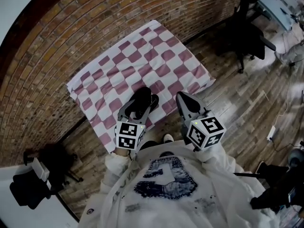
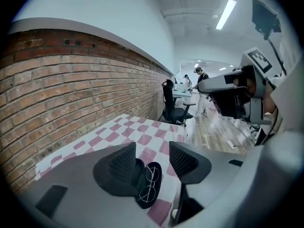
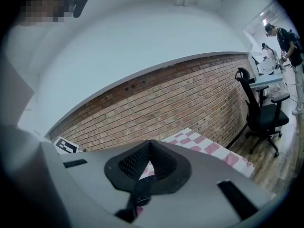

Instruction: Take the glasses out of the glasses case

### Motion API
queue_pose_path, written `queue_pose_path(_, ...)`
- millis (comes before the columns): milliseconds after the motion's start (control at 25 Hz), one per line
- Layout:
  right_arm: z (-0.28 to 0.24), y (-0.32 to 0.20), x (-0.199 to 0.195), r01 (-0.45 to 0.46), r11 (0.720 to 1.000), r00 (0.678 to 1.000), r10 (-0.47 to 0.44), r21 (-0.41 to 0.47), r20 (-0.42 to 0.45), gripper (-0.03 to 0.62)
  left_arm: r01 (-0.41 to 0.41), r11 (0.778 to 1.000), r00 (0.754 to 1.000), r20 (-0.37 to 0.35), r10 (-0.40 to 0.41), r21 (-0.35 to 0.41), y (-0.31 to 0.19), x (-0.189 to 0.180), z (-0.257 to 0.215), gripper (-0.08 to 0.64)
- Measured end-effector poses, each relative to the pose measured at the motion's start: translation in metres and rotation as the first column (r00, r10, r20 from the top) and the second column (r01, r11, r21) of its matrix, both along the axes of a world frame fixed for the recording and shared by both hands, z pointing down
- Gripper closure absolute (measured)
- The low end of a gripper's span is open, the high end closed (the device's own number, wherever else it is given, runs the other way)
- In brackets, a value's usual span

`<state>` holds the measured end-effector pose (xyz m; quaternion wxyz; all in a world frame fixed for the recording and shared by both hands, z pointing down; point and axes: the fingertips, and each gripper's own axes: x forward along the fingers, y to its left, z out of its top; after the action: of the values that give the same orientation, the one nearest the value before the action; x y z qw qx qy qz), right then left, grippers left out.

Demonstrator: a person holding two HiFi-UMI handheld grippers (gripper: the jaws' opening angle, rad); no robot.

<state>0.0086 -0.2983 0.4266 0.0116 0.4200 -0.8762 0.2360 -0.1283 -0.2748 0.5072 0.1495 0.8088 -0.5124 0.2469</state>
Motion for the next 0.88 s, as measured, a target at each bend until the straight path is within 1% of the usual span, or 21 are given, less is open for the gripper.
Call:
queue_pose_path(160, 0.001, -0.005, 0.005, -0.014, 1.000, 1.000, 0.014, -0.004, 0.005, 0.578, -0.024, 0.999, 0.998, 0.049, 0.026, -0.028, -0.008, -0.003, 0.015, 0.331)
queue_pose_path(360, 0.005, -0.011, 0.014, -0.036, 0.999, 0.999, 0.036, -0.013, 0.012, 0.578, -0.056, 0.995, 0.995, 0.082, 0.062, -0.081, -0.016, -0.005, 0.038, 0.331)
queue_pose_path(560, 0.009, -0.018, 0.020, -0.052, 0.998, 0.999, 0.052, -0.024, 0.011, 0.578, -0.103, 0.983, 0.988, 0.101, 0.119, -0.150, -0.022, -0.005, 0.065, 0.331)
queue_pose_path(800, 0.015, -0.023, 0.024, -0.064, 0.997, 0.998, 0.065, -0.039, 0.004, 0.578, -0.124, 0.967, 0.981, 0.123, 0.153, -0.221, -0.025, -0.010, 0.097, 0.344)
queue_pose_path(880, 0.016, -0.024, 0.025, -0.067, 0.997, 0.998, 0.067, -0.044, 0.002, 0.578, -0.134, 0.963, 0.978, 0.127, 0.166, -0.234, -0.026, -0.010, 0.102, 0.347)
